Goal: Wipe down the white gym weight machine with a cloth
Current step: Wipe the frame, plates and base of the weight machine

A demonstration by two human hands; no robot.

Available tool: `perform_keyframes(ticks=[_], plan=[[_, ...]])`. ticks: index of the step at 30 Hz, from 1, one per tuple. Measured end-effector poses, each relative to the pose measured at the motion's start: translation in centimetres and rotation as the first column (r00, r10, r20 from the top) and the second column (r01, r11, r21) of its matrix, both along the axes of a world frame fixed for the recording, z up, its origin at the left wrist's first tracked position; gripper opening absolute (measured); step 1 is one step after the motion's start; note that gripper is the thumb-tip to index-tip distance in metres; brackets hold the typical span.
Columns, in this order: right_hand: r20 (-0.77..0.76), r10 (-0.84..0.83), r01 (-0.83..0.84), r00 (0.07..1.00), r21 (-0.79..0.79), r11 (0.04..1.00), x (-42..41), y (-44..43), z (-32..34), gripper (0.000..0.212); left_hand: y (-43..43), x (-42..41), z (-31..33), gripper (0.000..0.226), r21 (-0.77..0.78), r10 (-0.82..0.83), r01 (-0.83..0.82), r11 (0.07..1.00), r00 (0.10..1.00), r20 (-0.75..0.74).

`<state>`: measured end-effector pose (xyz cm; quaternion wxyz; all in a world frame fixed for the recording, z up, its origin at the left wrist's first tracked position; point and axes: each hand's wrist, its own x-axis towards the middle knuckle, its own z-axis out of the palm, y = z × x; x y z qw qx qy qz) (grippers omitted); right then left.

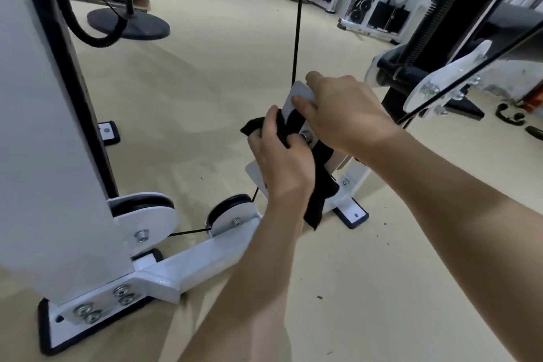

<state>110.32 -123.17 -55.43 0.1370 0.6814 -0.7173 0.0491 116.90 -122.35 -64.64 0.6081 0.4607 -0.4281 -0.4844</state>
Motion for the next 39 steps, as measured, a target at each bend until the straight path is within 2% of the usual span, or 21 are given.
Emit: perform_keyframes(ticks=[3,5,8,10,12,15,19,20,23,24,25,27,29,32,34,37,38,39], plan=[[0.070,0.038,-0.038,0.997,0.009,0.999,-0.1,0.0,0.1,0.036,3.1,-0.2,-0.6,0.063,-0.207,0.054,-0.044,0.977,0.998,0.042],[0.083,0.060,-0.060,0.995,-0.001,0.998,0.1,-0.3,0.1,0.037,2.8,1.0,-0.7,0.067,-0.209,0.053,-0.055,0.976,0.998,-0.015],[0.066,0.120,-0.118,0.991,-0.042,0.992,0.6,-0.4,0.0,0.036,-1.2,2.8,0.5,0.048,-0.124,0.116,-0.137,0.983,0.980,-0.160],[0.091,0.129,-0.124,0.987,-0.067,0.990,0.7,-0.3,0.0,0.035,-2.6,2.7,1.8,0.035,-0.149,0.063,-0.093,0.984,0.979,-0.195],[0.141,0.076,-0.067,0.987,-0.067,0.995,0.4,-0.2,0.2,0.037,-1.4,1.5,2.0,0.036,-0.183,-0.027,-0.014,0.983,0.975,-0.219],[0.252,-0.022,0.036,0.967,-0.051,0.998,-0.4,-0.2,0.6,0.038,1.7,0.3,0.4,0.049,-0.284,-0.064,0.027,0.958,0.990,-0.124],[0.388,-0.094,0.104,0.917,-0.003,0.995,-0.5,-0.5,1.2,0.037,1.8,1.3,-0.8,0.042,-0.412,0.002,0.000,0.911,1.000,0.006],[0.441,-0.116,0.125,0.890,0.007,0.992,-0.6,-0.6,1.5,0.035,2.1,1.7,-0.8,0.037,-0.479,0.031,0.016,0.878,0.996,0.089],[0.580,-0.179,0.154,0.795,0.093,0.984,-0.5,-0.8,2.4,0.033,3.2,2.6,-2.0,0.016,-0.716,0.139,0.128,0.686,0.943,0.302],[0.607,-0.183,0.146,0.773,0.111,0.983,-0.3,-0.9,2.5,0.036,2.9,2.9,-2.5,0.017,-0.718,0.173,0.121,0.686,0.931,0.323],[0.625,-0.178,0.138,0.760,0.112,0.984,0.0,-1.0,2.6,0.036,2.4,3.0,-2.7,0.023,-0.669,0.190,0.076,0.739,0.930,0.315],[0.601,-0.162,0.125,0.782,0.103,0.987,0.8,-1.2,2.6,0.027,1.9,2.5,-2.4,0.040,-0.515,0.202,-0.077,0.853,0.960,0.192],[0.538,-0.181,0.137,0.823,0.122,0.983,1.1,-1.0,2.6,0.027,2.9,0.8,-1.6,0.046,-0.456,0.186,-0.121,0.881,0.977,0.100],[0.514,-0.256,0.209,0.819,0.148,0.967,-0.4,-0.3,2.5,0.032,5.3,-1.1,-2.2,0.046,-0.547,0.193,-0.019,0.837,0.945,0.263],[0.490,-0.277,0.231,0.827,0.153,0.961,-0.6,-0.1,2.4,0.041,4.7,-0.5,-3.8,0.043,-0.618,0.218,0.014,0.786,0.929,0.300],[0.469,-0.214,0.178,0.857,0.120,0.977,0.5,-0.4,1.7,0.051,3.0,1.4,-5.4,0.036,-0.696,0.277,0.044,0.717,0.898,0.342],[0.429,-0.191,0.155,0.883,0.119,0.981,0.8,-0.2,1.4,0.051,2.5,1.9,-6.1,0.033,-0.703,0.265,0.070,0.708,0.896,0.357],[0.351,-0.159,0.125,0.923,0.118,0.985,1.1,0.0,1.0,0.046,2.2,2.4,-7.0,0.030,-0.670,0.221,0.091,0.737,0.904,0.366]])
